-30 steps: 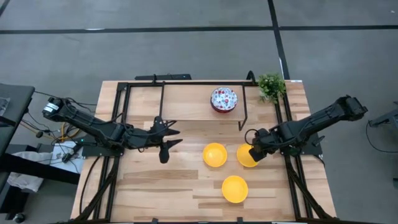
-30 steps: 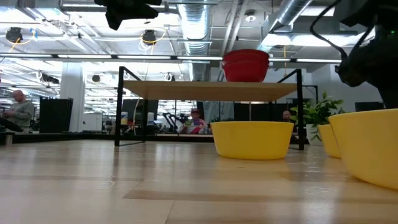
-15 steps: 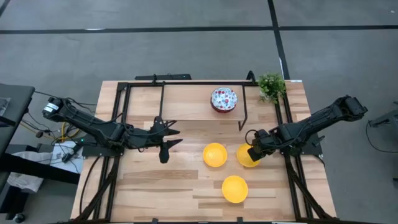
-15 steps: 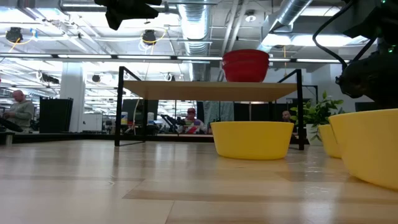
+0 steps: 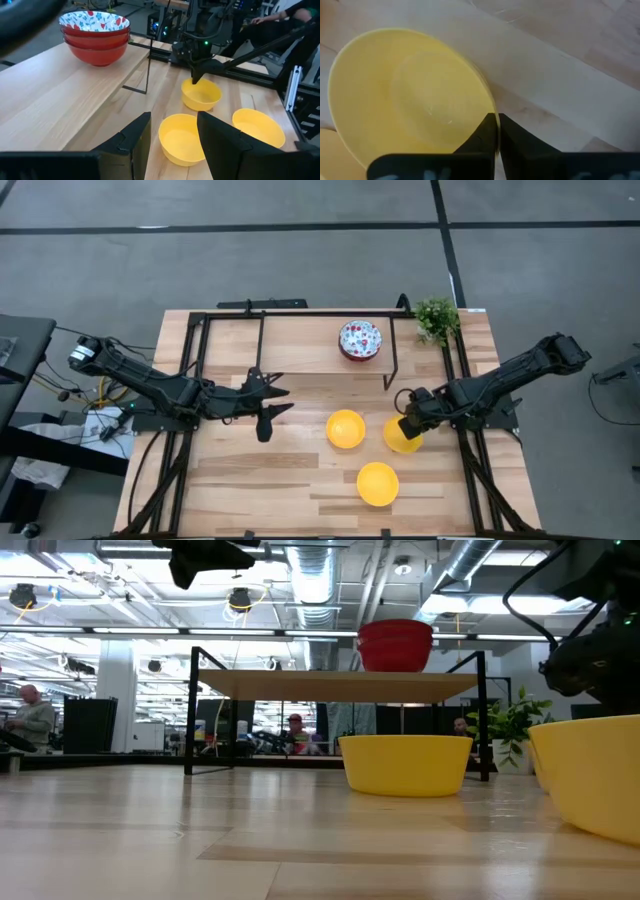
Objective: Pick & Place Mini bowls
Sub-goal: Put the right yellow bowl on the shelf
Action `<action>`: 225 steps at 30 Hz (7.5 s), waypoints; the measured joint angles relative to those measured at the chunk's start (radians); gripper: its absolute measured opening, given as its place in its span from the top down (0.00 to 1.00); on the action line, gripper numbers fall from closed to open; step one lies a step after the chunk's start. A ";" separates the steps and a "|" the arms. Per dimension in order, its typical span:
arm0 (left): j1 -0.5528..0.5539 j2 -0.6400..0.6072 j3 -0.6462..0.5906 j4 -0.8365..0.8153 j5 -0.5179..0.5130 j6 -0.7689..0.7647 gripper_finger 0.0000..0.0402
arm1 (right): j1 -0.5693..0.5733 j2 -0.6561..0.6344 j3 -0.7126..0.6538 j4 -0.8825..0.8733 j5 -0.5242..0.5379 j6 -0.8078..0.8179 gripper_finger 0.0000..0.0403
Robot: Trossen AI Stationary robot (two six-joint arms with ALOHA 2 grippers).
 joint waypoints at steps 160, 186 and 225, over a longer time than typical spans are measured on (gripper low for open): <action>0.139 0.100 0.214 0.293 -0.557 0.415 0.99 | -0.061 0.828 1.444 0.473 1.463 -2.092 0.60; 0.277 0.098 0.213 0.063 -0.433 -0.125 0.99 | 0.019 0.422 1.443 -0.469 0.932 -1.074 0.62; 0.677 0.223 0.667 -0.876 0.356 -0.640 0.99 | 0.030 0.205 1.072 -0.339 0.877 -1.148 0.71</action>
